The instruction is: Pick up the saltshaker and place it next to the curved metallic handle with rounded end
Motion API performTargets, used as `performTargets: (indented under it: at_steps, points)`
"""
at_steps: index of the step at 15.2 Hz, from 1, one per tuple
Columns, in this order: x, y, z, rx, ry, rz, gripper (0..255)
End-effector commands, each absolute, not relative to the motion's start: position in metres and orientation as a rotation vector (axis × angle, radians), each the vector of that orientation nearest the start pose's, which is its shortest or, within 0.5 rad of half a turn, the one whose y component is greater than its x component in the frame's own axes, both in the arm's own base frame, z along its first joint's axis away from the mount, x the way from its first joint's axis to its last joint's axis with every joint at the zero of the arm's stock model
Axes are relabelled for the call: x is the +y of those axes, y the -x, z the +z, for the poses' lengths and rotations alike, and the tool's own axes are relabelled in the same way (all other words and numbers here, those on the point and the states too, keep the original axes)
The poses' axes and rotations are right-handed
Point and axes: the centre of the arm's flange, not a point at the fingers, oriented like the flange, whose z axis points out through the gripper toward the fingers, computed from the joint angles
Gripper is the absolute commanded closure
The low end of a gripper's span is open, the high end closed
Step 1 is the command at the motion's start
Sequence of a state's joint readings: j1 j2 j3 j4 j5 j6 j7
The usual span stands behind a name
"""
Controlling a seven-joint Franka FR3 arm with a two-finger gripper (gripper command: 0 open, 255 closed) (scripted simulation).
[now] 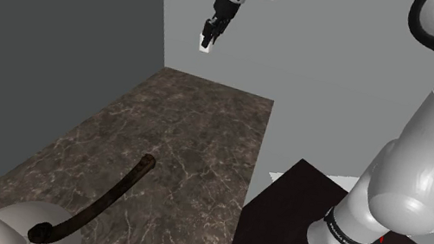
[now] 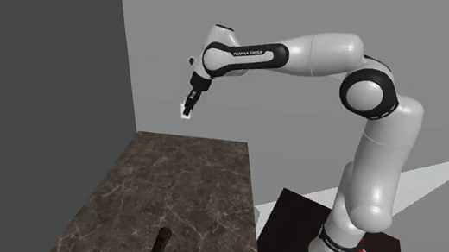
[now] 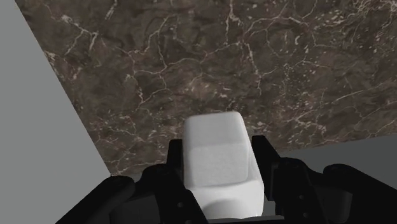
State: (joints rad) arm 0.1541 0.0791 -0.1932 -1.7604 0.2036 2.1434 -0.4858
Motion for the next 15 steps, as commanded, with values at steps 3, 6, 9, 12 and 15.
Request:
performTargets:
  at_steps: [3,6,9,12,15]
  points:
    - [0.011,-0.601,0.551,-0.547,2.961,-0.515,255]
    - [0.045,-0.58,0.551,-0.547,2.961,-0.515,255]
    - [0.078,-0.559,0.551,-0.547,2.961,-0.515,255]
    - [0.112,-0.538,0.551,-0.547,2.961,-0.515,255]
    - [0.145,-0.517,0.551,-0.547,2.961,-0.515,255]
